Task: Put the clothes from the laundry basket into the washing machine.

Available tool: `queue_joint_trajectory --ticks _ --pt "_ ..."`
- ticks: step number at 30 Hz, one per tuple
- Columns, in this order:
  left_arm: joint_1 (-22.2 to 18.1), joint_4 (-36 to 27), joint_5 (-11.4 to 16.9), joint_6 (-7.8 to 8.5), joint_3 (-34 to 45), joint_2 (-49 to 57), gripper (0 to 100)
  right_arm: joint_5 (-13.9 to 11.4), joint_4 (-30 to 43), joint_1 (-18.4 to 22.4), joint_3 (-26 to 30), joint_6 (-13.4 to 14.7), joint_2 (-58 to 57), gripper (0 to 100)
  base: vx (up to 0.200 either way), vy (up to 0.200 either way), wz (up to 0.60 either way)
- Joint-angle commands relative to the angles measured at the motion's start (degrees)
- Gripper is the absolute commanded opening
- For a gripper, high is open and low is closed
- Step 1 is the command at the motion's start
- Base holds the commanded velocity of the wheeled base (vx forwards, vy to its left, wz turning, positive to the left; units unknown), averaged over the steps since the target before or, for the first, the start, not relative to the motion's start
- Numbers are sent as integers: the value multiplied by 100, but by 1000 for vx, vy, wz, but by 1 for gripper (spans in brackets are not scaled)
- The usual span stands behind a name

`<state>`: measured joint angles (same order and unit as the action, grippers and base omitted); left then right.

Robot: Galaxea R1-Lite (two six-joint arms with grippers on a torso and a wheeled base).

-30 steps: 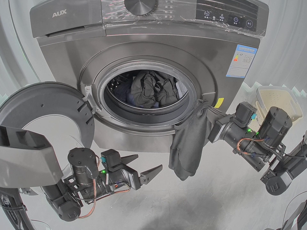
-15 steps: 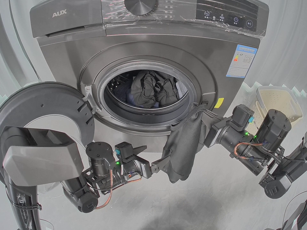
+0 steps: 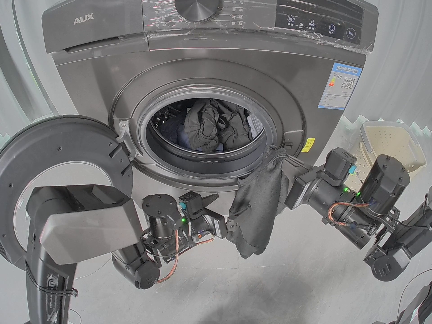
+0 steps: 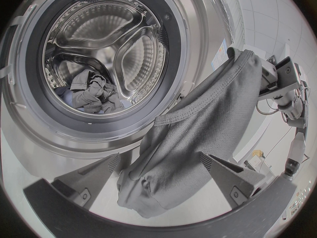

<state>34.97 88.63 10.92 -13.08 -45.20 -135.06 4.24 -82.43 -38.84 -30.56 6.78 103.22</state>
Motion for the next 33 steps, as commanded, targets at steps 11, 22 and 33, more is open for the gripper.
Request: queue_joint_trajectory --ticks 11,22,33 --pt "-17 6 50 69 -894 -724 100 -2 -1 -10 -2 -1 -3 0 0 0 0" --pt "-17 6 15 69 -1307 -785 0 -55 -98 52 59 8 5 0 0 0 0" --pt "-263 23 -205 341 -243 410 0 -231 -98 351 376 -10 23 0 0 0 0"
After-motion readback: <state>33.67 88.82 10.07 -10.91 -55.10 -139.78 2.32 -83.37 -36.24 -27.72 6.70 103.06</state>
